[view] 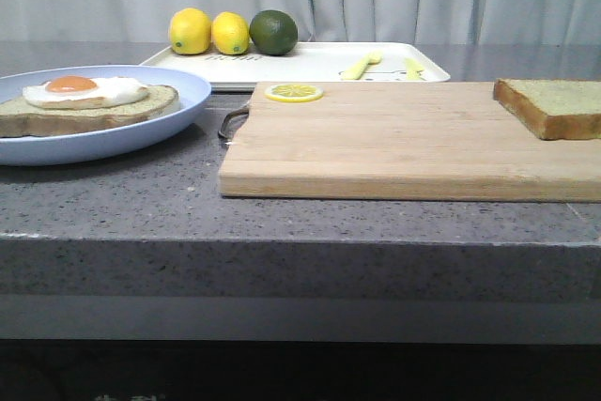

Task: Place bread and move sandwich to tray
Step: 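Grasp the plain bread slice with the right gripper and lift it, then carry the bread over the egg toast and lay it on top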

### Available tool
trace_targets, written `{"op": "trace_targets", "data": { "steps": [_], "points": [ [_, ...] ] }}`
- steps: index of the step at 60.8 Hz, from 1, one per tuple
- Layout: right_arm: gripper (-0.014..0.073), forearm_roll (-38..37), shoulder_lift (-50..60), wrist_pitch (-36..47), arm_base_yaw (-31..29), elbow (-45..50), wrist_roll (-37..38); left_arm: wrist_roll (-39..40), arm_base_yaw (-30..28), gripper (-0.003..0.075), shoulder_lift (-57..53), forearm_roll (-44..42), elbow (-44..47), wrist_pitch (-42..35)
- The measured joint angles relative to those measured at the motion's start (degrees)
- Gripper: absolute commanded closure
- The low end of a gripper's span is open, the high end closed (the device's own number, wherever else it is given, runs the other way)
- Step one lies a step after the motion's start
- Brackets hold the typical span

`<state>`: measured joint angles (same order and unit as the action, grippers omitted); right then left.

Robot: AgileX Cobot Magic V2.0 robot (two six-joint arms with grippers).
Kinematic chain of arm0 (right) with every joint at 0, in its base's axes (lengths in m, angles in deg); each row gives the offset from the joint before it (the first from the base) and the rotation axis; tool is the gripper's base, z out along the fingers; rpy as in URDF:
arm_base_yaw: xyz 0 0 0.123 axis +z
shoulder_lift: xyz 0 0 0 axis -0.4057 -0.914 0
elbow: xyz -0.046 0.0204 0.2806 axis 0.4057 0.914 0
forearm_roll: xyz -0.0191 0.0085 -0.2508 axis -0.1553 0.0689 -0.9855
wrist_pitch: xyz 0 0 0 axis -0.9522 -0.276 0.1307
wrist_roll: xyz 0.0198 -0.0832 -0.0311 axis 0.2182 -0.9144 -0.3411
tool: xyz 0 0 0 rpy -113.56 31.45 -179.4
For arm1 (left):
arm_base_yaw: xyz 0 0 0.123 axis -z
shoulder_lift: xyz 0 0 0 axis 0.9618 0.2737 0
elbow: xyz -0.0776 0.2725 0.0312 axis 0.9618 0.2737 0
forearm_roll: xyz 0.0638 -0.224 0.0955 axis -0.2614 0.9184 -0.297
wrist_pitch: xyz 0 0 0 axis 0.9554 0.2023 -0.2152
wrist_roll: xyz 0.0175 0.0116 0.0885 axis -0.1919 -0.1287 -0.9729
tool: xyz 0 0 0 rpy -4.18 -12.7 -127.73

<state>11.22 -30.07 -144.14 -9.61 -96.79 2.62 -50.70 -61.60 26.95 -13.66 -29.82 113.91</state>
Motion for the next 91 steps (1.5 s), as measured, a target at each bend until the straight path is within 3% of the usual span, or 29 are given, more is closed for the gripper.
{"op": "trace_targets", "data": {
  "steps": [12,38,49,58,70,91],
  "points": [
    [0.0465,1.72,-0.14,0.14,0.0,0.0,0.0,0.0,0.0,0.0218,0.0,0.0,0.0,0.0],
    [0.0475,4.05,7.35,0.14,0.26,0.0,1.53,0.0,0.0,0.0218,0.0,-0.1,0.0,0.0],
    [0.0475,8.52,11.88,0.14,3.59,0.0,2.81,0.0,0.0,0.0218,0.0,-0.1,0.0,-0.09],
    [0.0475,14.6,13.07,0.14,10.8,0.0,2.91,0.0,0.0,0.0218,0.0,-0.1,0.0,-0.09],
    [0.0475,22.73,13.07,1.06,24.94,0.0,3.07,0.0,0.0,0.0218,0.0,-0.1,0.0,-0.09],
    [0.0475,37.96,11.25,26.11,53.82,-1.48,1.43,0.0,0.0,0.0218,0.0,0.26,0.0,-0.09]
  ]
}}
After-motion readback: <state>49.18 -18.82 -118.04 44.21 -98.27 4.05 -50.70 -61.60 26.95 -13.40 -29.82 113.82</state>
